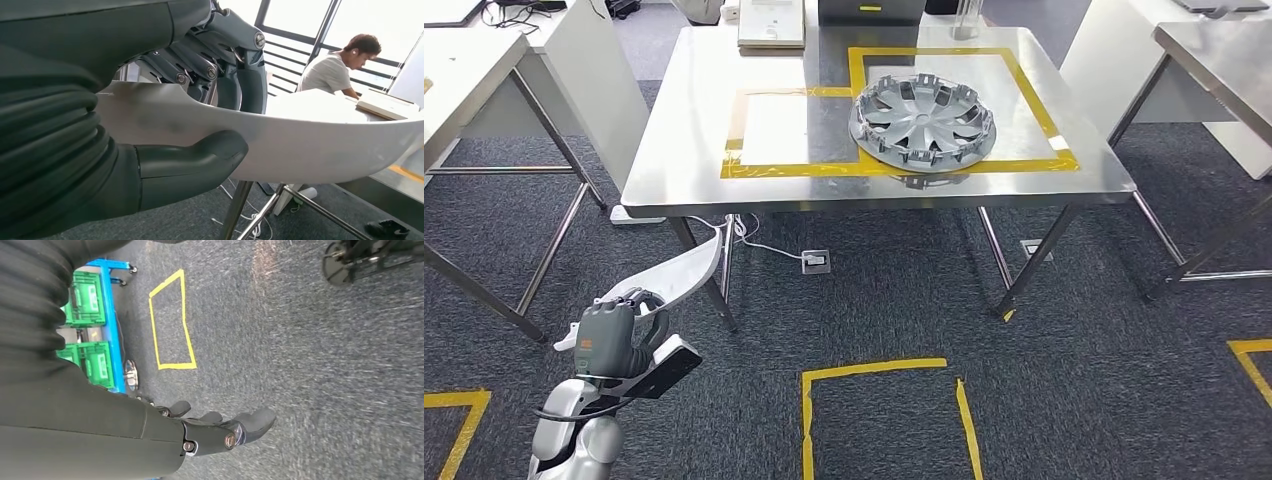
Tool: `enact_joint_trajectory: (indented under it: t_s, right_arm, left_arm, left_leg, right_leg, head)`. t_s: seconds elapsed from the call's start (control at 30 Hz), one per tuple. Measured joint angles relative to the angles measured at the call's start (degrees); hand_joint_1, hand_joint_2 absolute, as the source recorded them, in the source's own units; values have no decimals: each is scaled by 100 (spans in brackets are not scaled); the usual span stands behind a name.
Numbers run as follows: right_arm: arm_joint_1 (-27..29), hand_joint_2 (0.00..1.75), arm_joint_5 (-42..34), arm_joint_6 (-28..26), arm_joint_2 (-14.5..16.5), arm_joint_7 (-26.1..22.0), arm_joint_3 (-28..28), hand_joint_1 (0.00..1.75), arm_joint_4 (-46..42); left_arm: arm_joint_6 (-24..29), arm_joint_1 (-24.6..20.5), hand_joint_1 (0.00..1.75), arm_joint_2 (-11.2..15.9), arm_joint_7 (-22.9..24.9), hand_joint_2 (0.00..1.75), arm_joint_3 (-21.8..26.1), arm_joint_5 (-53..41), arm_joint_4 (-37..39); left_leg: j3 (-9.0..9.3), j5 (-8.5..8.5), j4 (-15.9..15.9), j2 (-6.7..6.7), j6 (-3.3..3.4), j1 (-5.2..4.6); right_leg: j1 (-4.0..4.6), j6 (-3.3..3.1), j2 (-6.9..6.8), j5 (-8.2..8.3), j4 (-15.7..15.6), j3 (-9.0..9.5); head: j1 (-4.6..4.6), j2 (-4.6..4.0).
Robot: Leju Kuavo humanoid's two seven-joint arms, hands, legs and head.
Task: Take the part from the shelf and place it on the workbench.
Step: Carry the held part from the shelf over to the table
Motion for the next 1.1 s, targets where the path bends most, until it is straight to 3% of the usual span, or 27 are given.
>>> enact_joint_trajectory:
  t_s: [0.07, 0.1, 0.13, 0.2, 0.27, 0.33, 0.4, 0.43, 0.47, 0.5, 0.57, 0.63, 0.8, 0.87, 0.93, 0.97, 1.0, 1.07, 1.1]
  right_arm:
    - [-3, 175, 1, 1, 0, 2, -1, 0, 0]
    - [-12, 175, 3, 2, 1, -1, -2, 0, 0]
    - [-21, 175, 5, 1, 1, -3, -2, 0, 0]
    - [-34, 175, 13, -1, 2, -7, -2, 0, 0]
    - [-31, 175, 21, -7, 9, 2, -3, 0, 0]
    - [-32, 175, 28, -17, 19, 8, -4, 0, 0]
    - [-33, 175, 36, -24, 26, 1, -4, 0, 0]
    - [-31, 175, 39, -25, 28, -4, -4, 0, 0]
    - [-28, 175, 43, -27, 31, -5, -4, 0, 0]
    - [-25, 175, 45, -27, 32, -3, -4, 0, 0]
    - [-23, 175, 56, -23, 40, 0, -4, 0, 0]
    - [-32, 175, 69, -18, 48, -10, -4, 0, 0]
    - [-34, 175, 75, -20, 49, -5, -4, 0, -2]
    - [-36, 175, 75, -21, 49, -13, -4, 0, -2]
    - [-27, 175, 70, -20, 49, -49, -4, 0, -2]
    - [-18, 175, 67, -20, 49, -59, -4, 0, -2]
    - [-8, 175, 64, -21, 49, -59, -5, 0, -2]
    - [5, 175, 61, -25, 48, -51, -6, 0, -2]
    - [5, 175, 60, -29, 48, -50, -7, 0, -2]
  left_arm:
    - [-5, -12, 159, -14, 0, 175, 0, -1, 0]
    - [-13, -22, 159, -21, 0, 175, 0, -2, 1]
    - [-25, -31, 159, -27, 0, 175, -1, -8, 1]
    - [-50, -43, 159, -38, 0, 175, -2, -24, 2]
    - [-67, -58, 159, -45, -1, 175, -2, -34, -3]
    - [-75, -80, 159, -45, -2, 175, -2, -35, -4]
    - [-83, -86, 159, -45, -2, 175, -2, -35, 12]
    - [-88, -80, 159, -44, -1, 175, -2, -35, 25]
    - [-93, -75, 159, -44, -1, 175, -2, -35, 38]
    - [-98, -72, 159, -41, 0, 175, -2, -35, 48]
    - [-101, -73, 159, -37, -1, 175, -2, -35, 57]
    - [-108, -76, 159, -34, -1, 175, -2, -35, 71]
    - [-115, -79, 159, -26, -15, 175, 3, -31, 85]
    - [-115, -80, 159, -26, -31, 175, 4, -21, 89]
    - [-115, -75, 159, -26, -38, 175, 4, -9, 104]
    - [-115, -72, 159, -26, -38, 175, 4, -4, 115]
    - [-115, -68, 159, -26, -39, 175, 4, 0, 124]
    - [-115, -66, 159, -26, -45, 175, 4, 4, 133]
    - [-115, -69, 159, -26, -51, 175, 4, 8, 137]
  left_leg:
    - [51, -40, 0, 5, -23, -5]
    - [69, -62, 0, 8, -46, -14]
    - [81, -80, -5, 14, -74, -21]
    - [103, -104, -37, 33, -140, -29]
    - [114, -148, -9, 48, -205, -23]
    - [-58, -337, 374, 38, -265, -19]
    - [-454, -617, 1093, 28, -312, -12]
    - [-638, -670, 1374, 28, -328, -7]
    - [-743, -612, 1475, 28, -338, -3]
    - [-741, -442, 1362, 28, -342, -1]
    - [-496, 33, 670, 10, -338, 7]
    - [-249, 244, 97, -30, -289, 8]
    - [-128, 185, -60, -42, -80, 18]
    - [-83, 154, -77, -25, -21, 29]
    - [-52, 108, -74, -10, 0, 26]
    - [-28, 81, -73, -6, -1, 25]
    - [8, 51, -72, -5, -8, 25]
    - [102, -20, -72, -2, -33, 25]
    - [141, -57, -70, 1, -56, 13]
  right_leg:
    - [16, -54, -42, 421, -772, 326]
    - [34, -89, -68, 537, -1104, 476]
    - [54, -123, -89, 579, -1316, 570]
    - [78, -181, -82, 542, -1408, 602]
    - [46, -247, -54, 544, -1469, 668]
    - [11, -313, -41, 542, -1523, 758]
    - [10, -351, -30, 506, -1525, 805]
    - [10, -356, -19, 482, -1524, 830]
    - [9, -353, -5, 455, -1522, 862]
    - [6, -343, 11, 426, -1519, 901]
    - [-4, -304, 37, 354, -1501, 980]
    - [8, -242, 64, 282, -1468, 1007]
    - [22, -81, 63, 146, -1337, 966]
    - [8, -25, 45, -94, -750, 652]
    - [0, 5, 41, -289, -27, 182]
    - [-1, 8, 39, -252, 129, 37]
    - [-2, 2, 34, -98, 62, 3]
    - [3, -37, -7, 395, -644, 235]
    - [22, -65, -42, 560, -1026, 392]
  head:
    - [-1, 0]
    - [-2, 0]
    - [-4, -1]
    - [-5, -1]
    - [-10, 0]
    - [-27, 0]
    - [-37, -1]
    - [-37, -1]
    - [-37, -1]
    - [-38, -2]
    - [-38, -1]
    - [-38, -1]
    - [-25, 1]
    - [-6, 0]
    - [1, -1]
    - [2, -1]
    - [3, -1]
    - [4, 1]
    - [4, 1]
